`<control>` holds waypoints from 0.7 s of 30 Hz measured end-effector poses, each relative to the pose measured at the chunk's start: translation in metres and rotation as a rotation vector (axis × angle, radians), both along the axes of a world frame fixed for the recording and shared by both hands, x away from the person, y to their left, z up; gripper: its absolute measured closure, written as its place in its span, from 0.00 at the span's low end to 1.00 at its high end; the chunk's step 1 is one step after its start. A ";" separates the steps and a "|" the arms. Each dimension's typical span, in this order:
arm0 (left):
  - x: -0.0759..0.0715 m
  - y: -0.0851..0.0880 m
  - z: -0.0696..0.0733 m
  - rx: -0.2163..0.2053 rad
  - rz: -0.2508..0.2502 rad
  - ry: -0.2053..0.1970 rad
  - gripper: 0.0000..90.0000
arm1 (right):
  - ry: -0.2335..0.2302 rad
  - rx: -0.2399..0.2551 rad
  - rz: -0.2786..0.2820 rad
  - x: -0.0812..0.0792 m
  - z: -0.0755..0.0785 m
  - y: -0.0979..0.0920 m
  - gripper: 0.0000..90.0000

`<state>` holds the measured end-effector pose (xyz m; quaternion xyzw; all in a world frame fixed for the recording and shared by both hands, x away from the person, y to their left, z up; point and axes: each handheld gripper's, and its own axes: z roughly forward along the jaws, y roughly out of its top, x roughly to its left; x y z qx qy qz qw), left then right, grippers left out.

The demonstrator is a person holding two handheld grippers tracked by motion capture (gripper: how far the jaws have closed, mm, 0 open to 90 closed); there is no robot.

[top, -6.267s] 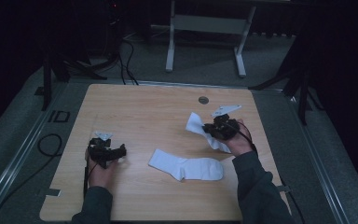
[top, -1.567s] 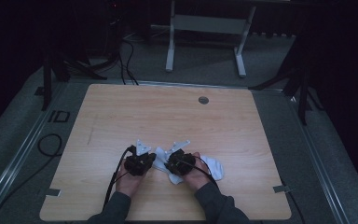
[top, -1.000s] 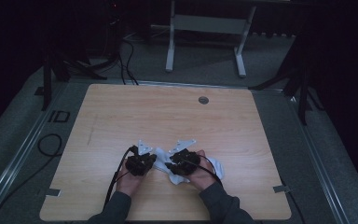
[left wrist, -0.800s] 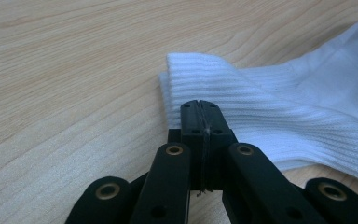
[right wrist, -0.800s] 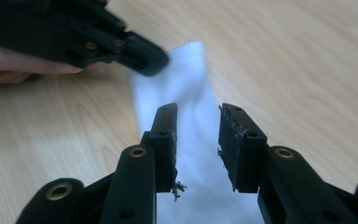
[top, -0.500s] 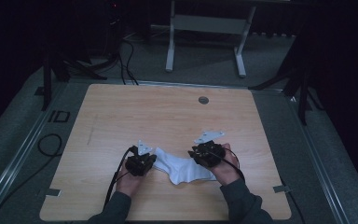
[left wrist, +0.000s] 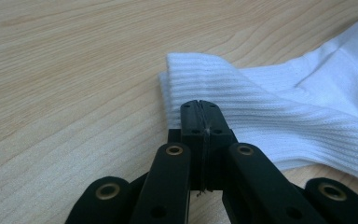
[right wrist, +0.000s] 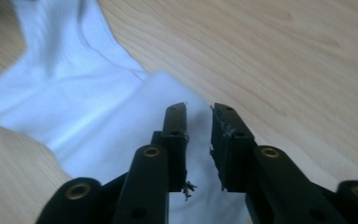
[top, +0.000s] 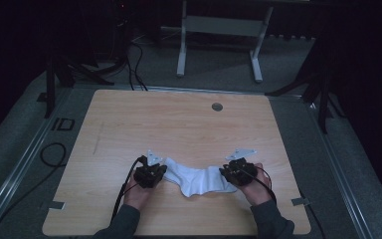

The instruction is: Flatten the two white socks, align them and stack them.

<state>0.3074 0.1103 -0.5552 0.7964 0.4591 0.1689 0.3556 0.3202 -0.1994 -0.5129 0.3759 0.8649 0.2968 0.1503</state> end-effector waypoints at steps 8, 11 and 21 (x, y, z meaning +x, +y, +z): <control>0.000 0.000 0.000 -0.001 0.000 -0.001 1.00 | 0.025 -0.006 -0.034 0.000 -0.014 -0.008 0.72; 0.000 0.000 0.000 -0.002 0.000 0.000 1.00 | 0.039 -0.007 -0.043 0.001 -0.019 -0.008 0.70; -0.001 0.000 0.000 -0.001 0.002 -0.002 1.00 | 0.085 0.009 -0.070 0.010 -0.031 -0.010 0.65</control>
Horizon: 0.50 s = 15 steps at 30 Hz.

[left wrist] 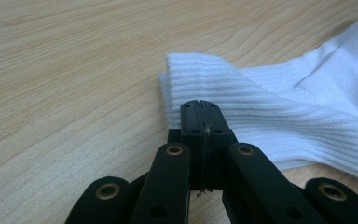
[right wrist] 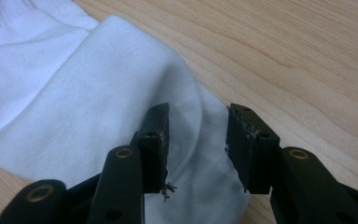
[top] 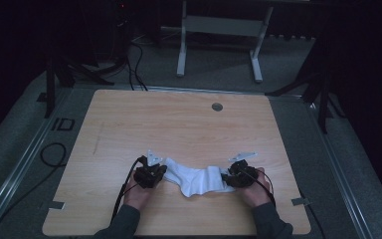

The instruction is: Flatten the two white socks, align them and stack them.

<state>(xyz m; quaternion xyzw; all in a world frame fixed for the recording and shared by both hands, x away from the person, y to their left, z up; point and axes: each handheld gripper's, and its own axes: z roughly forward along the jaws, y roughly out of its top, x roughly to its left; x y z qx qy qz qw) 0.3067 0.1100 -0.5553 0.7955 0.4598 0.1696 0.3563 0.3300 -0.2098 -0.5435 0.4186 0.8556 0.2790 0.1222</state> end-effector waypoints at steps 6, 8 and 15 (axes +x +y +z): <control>0.000 0.000 0.000 0.000 0.001 0.000 1.00 | 0.009 0.000 0.021 0.001 0.000 0.003 0.75; 0.000 0.000 0.000 0.001 0.000 0.001 1.00 | 0.008 -0.003 0.037 0.001 0.001 0.005 0.82; 0.000 0.000 0.000 0.001 0.000 0.001 1.00 | -0.006 -0.003 0.051 -0.001 0.005 0.007 0.98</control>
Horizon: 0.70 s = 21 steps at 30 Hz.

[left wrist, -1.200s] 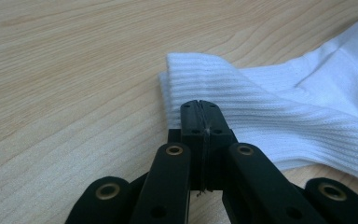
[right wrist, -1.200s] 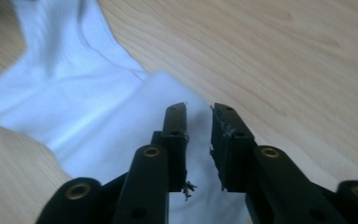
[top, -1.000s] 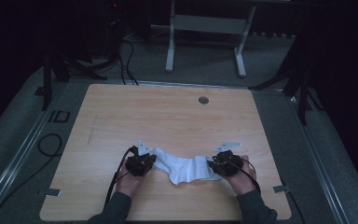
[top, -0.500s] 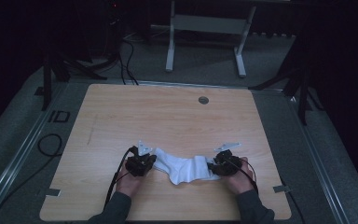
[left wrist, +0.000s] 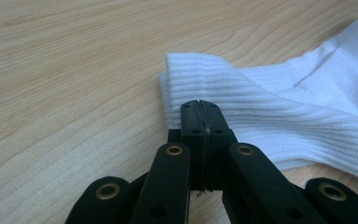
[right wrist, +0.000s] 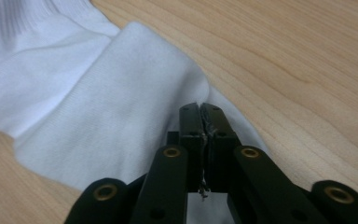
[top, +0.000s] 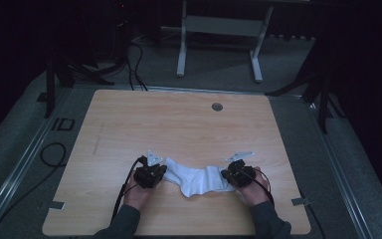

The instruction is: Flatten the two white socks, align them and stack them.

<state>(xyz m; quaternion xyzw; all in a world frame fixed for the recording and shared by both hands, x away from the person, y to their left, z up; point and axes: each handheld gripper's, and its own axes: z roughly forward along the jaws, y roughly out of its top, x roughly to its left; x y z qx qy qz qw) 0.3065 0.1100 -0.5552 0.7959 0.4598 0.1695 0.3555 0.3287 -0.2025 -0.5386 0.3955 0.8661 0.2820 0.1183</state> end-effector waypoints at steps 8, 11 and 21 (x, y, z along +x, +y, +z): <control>0.000 0.000 0.000 0.001 0.000 0.000 1.00 | -0.032 0.019 0.000 -0.004 0.011 -0.004 0.98; 0.000 0.000 0.000 0.001 0.001 0.000 1.00 | -0.039 0.023 0.000 -0.006 0.014 -0.005 0.98; 0.000 0.000 0.000 0.000 0.002 0.000 1.00 | -0.060 0.073 -0.035 -0.017 0.024 -0.022 0.98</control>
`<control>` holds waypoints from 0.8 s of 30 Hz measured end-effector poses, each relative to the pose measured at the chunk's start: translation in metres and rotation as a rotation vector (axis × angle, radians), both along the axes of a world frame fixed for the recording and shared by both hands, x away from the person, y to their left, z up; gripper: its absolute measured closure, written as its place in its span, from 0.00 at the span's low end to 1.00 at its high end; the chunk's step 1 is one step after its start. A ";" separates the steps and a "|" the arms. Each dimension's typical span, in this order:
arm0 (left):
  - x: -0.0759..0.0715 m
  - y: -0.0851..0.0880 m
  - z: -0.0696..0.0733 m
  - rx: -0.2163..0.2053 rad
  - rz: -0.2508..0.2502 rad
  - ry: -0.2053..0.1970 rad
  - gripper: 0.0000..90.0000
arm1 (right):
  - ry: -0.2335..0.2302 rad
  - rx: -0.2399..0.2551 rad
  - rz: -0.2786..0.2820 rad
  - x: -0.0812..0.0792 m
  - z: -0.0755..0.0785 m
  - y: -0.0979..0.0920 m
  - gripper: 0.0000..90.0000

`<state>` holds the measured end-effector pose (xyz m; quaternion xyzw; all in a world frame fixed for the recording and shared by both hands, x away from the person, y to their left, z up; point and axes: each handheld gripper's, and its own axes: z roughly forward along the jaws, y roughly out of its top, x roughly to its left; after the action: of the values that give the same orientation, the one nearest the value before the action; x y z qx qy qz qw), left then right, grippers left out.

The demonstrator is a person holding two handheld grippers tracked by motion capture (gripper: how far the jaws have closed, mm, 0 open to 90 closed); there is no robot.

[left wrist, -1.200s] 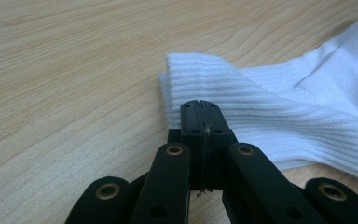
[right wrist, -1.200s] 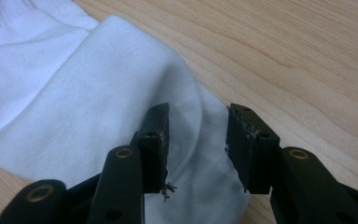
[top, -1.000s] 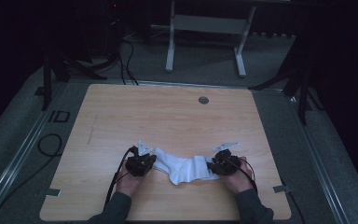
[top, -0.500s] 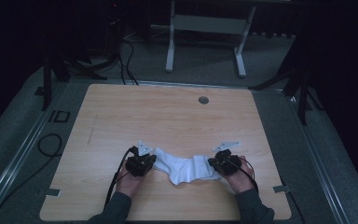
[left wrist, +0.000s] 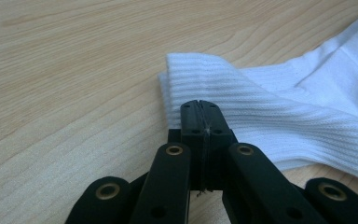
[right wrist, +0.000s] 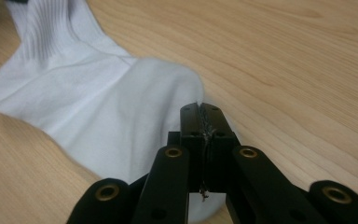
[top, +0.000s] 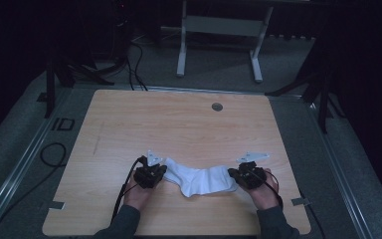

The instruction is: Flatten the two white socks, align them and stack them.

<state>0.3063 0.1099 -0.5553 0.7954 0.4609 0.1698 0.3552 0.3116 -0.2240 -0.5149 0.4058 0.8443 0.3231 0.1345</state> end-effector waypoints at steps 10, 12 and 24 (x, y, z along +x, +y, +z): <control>0.000 0.000 0.000 -0.004 0.003 0.001 1.00 | -0.027 0.024 -0.042 -0.008 0.010 -0.021 0.98; 0.000 0.000 0.000 -0.004 0.002 0.001 1.00 | -0.033 0.028 -0.047 -0.009 0.012 -0.024 0.98; 0.000 0.000 0.000 -0.001 -0.001 0.003 1.00 | -0.062 0.058 -0.087 -0.007 0.022 -0.037 0.98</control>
<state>0.3061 0.1100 -0.5553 0.7955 0.4612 0.1682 0.3552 0.3043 -0.2611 -0.4933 0.4358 0.8116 0.3535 0.1628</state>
